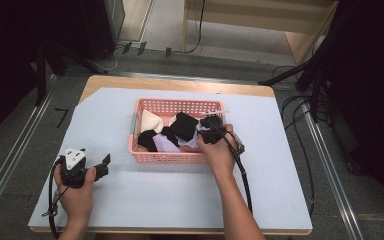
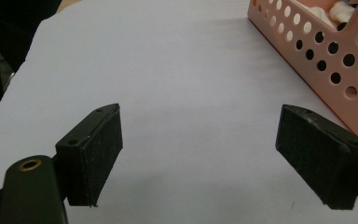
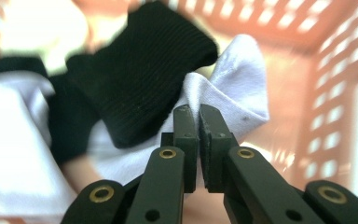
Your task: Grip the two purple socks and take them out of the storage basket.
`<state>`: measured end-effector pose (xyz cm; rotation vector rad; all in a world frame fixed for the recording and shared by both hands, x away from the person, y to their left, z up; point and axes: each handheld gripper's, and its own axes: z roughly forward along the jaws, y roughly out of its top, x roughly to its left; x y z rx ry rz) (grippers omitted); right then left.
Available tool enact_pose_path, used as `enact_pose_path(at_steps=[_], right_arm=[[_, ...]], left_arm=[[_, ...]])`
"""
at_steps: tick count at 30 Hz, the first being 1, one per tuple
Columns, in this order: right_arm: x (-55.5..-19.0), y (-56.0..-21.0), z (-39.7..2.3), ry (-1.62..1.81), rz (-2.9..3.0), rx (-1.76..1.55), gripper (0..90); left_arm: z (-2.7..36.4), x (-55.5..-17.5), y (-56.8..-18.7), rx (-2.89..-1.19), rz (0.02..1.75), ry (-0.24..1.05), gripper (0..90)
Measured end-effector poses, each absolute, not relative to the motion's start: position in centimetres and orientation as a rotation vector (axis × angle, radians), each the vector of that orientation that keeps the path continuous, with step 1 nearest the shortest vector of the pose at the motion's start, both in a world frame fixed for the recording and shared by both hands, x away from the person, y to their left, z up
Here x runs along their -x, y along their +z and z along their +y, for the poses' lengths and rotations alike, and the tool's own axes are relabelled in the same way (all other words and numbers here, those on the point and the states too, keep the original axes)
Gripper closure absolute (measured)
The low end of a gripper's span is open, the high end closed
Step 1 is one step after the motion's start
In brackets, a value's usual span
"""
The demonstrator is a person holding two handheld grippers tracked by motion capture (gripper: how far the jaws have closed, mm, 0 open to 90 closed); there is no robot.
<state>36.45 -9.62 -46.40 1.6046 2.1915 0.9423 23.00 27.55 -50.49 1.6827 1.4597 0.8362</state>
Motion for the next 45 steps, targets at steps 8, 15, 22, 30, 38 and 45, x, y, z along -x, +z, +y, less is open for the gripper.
enact_pose_path(at_steps=[8, 15, 22, 30, 38, 45], right_arm=[[-34.8, -43.8, -11.3, 1.278, 1.993, -1.455, 87.1], [-33.7, -42.5, -12.5, 1.415, 1.845, -1.38, 87.0], [-33.1, -41.8, -14.6, 1.436, 1.661, -1.327, 86.6], [-32.7, -41.9, -18.9, 1.354, 1.538, -1.391, 86.6], [-32.0, -45.3, -22.8, 1.167, 1.503, -1.563, 85.7], [-31.0, -46.0, -22.5, 1.192, 1.478, -1.592, 64.4]], left_arm=[[27.5, -23.0, -50.5, -1.686, 1.46, 0.837, 15.6], [27.5, -23.0, -50.5, -1.688, 1.46, 0.839, 15.6], [27.5, -22.9, -50.5, -1.683, 1.46, 0.843, 15.5], [27.6, -22.9, -50.4, -1.68, 1.451, 0.843, 15.5], [27.6, -22.9, -50.4, -1.68, 1.454, 0.846, 15.5], [27.5, -22.9, -50.5, -1.676, 1.455, 0.847, 15.5]])
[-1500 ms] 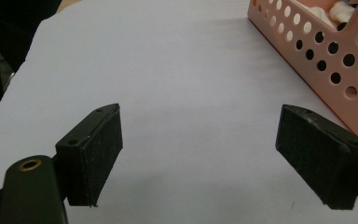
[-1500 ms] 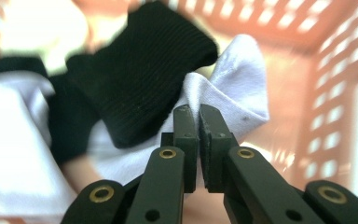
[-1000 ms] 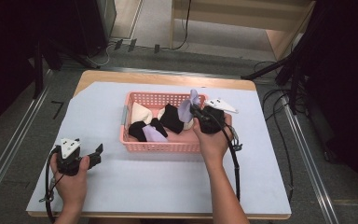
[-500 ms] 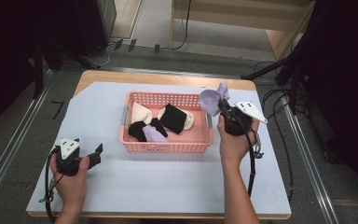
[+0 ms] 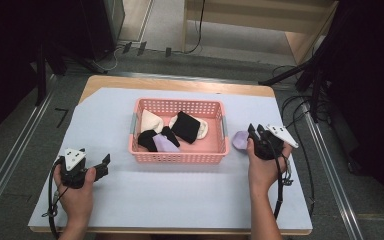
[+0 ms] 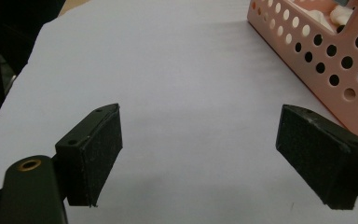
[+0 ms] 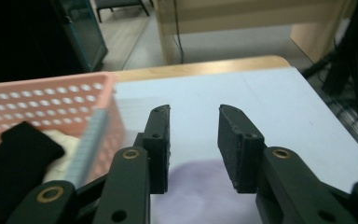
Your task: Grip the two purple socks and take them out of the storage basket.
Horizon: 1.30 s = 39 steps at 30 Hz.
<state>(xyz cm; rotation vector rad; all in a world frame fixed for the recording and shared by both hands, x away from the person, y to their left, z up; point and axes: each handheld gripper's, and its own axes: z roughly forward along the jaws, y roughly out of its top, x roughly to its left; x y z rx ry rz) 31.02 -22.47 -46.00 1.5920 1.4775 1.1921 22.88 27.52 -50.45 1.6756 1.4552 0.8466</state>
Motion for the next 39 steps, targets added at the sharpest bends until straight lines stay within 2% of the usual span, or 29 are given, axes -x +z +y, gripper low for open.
enact_pose_path(at_steps=[10, 18, 25, 32, 39], right_arm=[[-31.3, -44.3, -13.5, 1.274, 1.807, -1.415, 62.8], [-32.3, -45.6, -6.9, 1.256, 2.091, -1.381, 63.0], [-33.2, -46.0, -3.6, 1.214, 2.17, -1.419, 62.7], [-34.0, -46.2, -1.7, 1.197, 2.236, -1.501, 55.2], [-35.2, -46.8, -0.8, 1.081, 2.306, -1.582, 52.5]], left_arm=[[27.5, -22.9, -50.4, -1.679, 1.455, 0.847, 15.5], [27.6, -22.9, -50.5, -1.673, 1.454, 0.842, 15.5], [27.6, -22.9, -50.5, -1.676, 1.458, 0.836, 15.5], [27.6, -22.9, -50.4, -1.677, 1.46, 0.833, 15.5], [27.7, -23.0, -50.5, -1.676, 1.459, 0.83, 15.5]])
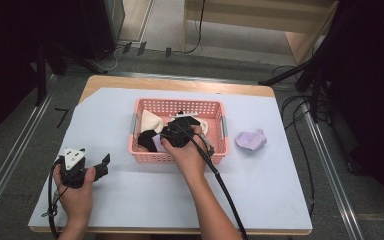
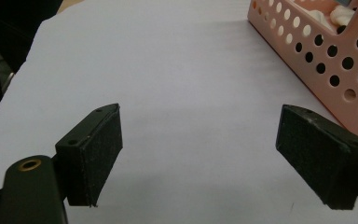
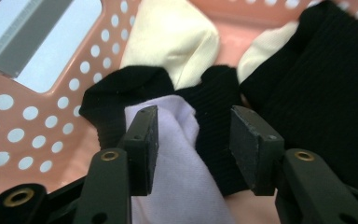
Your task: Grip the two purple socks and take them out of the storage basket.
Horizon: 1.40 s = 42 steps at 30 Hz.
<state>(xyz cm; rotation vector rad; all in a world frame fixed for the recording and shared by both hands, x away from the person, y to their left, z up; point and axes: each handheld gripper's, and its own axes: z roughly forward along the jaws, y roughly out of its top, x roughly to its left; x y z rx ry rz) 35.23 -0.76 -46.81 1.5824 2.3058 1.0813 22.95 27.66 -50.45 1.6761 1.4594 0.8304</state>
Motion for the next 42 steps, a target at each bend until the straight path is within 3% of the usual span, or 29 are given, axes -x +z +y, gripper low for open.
enact_pose_path(at_steps=[3, 9, 11, 25, 34, 42], right_arm=[[-35.7, -47.1, -0.4, 1.056, 2.338, -1.63, 52.6], [-36.1, -47.5, -0.1, 1.011, 2.406, -1.703, 81.9], [-35.9, -47.2, -0.4, 1.062, 2.384, -1.676, 84.1], [-34.2, -44.8, -3.0, 1.502, 1.993, -1.399, 85.4], [-33.3, -42.9, -5.2, 1.562, 1.792, -1.232, 85.4], [-33.4, -41.7, -10.0, 1.554, 1.634, -1.254, 85.2]], left_arm=[[27.6, -23.0, -50.4, -1.676, 1.462, 0.829, 15.5], [27.7, -23.0, -50.4, -1.676, 1.461, 0.83, 15.5], [27.6, -23.0, -50.5, -1.674, 1.461, 0.829, 15.5], [27.6, -23.0, -50.4, -1.675, 1.462, 0.829, 15.5], [27.7, -22.9, -50.4, -1.676, 1.46, 0.832, 15.5], [27.7, -22.9, -50.4, -1.673, 1.463, 0.836, 15.4]])
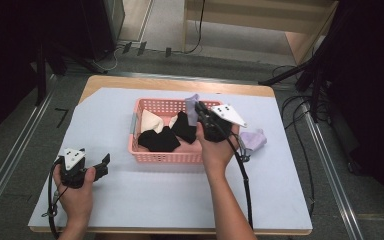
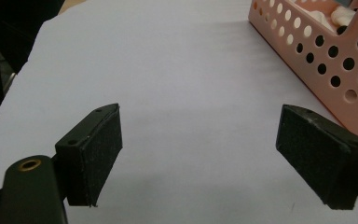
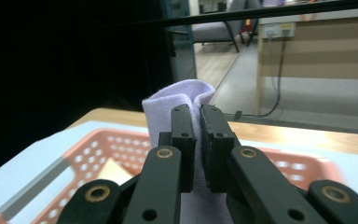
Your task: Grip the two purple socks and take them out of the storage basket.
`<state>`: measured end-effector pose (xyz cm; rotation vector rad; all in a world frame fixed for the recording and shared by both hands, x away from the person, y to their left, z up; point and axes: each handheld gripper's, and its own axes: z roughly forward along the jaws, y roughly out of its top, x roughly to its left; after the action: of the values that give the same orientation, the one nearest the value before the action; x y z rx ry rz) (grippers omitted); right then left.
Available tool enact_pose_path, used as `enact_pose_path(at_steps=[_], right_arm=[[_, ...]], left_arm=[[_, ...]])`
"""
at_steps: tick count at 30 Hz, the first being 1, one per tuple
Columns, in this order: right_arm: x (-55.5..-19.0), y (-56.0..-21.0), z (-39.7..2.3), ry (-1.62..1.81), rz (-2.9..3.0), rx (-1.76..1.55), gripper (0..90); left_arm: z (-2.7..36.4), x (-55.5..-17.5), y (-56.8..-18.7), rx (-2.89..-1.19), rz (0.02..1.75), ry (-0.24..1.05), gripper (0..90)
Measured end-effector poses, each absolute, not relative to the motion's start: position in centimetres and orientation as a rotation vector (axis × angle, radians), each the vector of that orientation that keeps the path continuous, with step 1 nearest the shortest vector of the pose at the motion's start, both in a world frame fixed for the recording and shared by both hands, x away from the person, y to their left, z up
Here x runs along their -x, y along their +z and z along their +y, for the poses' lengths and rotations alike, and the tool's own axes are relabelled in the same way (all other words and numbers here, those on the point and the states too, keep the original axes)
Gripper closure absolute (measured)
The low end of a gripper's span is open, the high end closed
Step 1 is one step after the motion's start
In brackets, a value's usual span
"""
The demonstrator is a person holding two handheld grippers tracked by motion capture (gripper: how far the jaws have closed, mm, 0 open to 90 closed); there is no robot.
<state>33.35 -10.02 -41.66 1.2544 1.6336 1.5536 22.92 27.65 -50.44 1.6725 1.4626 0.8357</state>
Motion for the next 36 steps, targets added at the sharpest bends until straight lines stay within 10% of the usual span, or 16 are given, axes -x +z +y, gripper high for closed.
enact_pose_path(at_steps=[23, 36], right_arm=[[-32.7, -45.1, -23.3, 1.316, 1.46, -1.512, 84.3], [-31.3, -46.1, -25.6, 1.313, 1.484, -1.546, 44.4]], left_arm=[[27.5, -22.9, -50.5, -1.672, 1.464, 0.849, 15.5], [27.7, -22.8, -50.4, -1.667, 1.456, 0.841, 15.4]])
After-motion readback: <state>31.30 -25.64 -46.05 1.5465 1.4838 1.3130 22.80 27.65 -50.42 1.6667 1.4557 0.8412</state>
